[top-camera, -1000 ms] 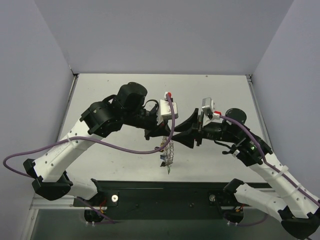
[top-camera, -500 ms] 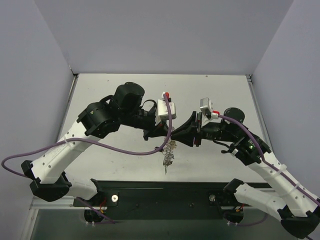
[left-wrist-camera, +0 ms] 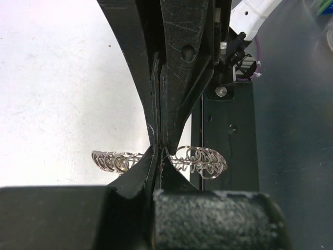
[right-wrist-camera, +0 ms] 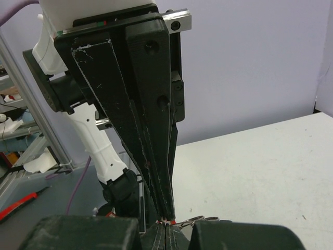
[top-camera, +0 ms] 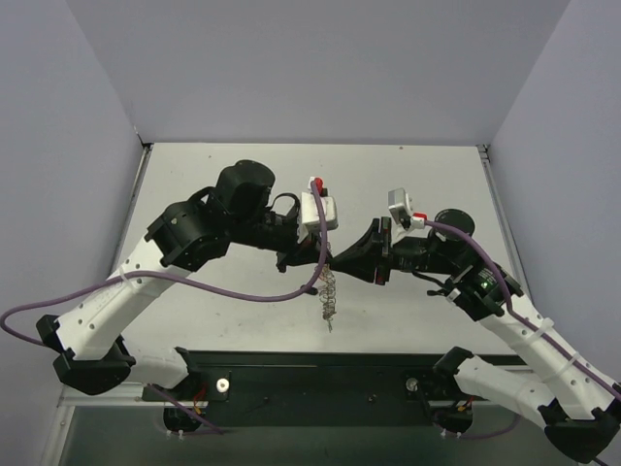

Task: Put the keys on the keyring

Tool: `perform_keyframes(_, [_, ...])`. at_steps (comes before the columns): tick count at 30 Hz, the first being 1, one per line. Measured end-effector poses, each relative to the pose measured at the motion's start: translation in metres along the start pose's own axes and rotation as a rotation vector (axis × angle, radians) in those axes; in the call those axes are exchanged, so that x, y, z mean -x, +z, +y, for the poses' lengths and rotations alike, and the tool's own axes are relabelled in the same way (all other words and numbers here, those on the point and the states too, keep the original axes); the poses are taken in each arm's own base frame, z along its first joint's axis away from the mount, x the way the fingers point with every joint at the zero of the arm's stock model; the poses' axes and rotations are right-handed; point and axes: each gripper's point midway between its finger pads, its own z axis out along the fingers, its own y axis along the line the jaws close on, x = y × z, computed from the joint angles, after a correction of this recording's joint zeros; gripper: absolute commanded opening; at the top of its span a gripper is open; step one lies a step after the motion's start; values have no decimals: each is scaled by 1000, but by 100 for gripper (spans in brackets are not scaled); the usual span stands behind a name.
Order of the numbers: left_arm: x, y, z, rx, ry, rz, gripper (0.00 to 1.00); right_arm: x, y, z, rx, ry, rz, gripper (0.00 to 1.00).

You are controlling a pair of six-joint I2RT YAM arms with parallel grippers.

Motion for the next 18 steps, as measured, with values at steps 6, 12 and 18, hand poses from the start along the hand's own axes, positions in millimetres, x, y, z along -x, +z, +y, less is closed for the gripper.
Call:
perform_keyframes(6, [-1,-2,-2,2,-4,-13,10,-1,2,2,26,-6,-11,0])
perform_keyframes(12, [4,4,0,9,-5,-66,45,-8,0,-1,-4,-7,-44,0])
perform_keyframes(18, [19,-8,-2,39,19,-212,50,-12,1,-7,-34,14,-92,0])
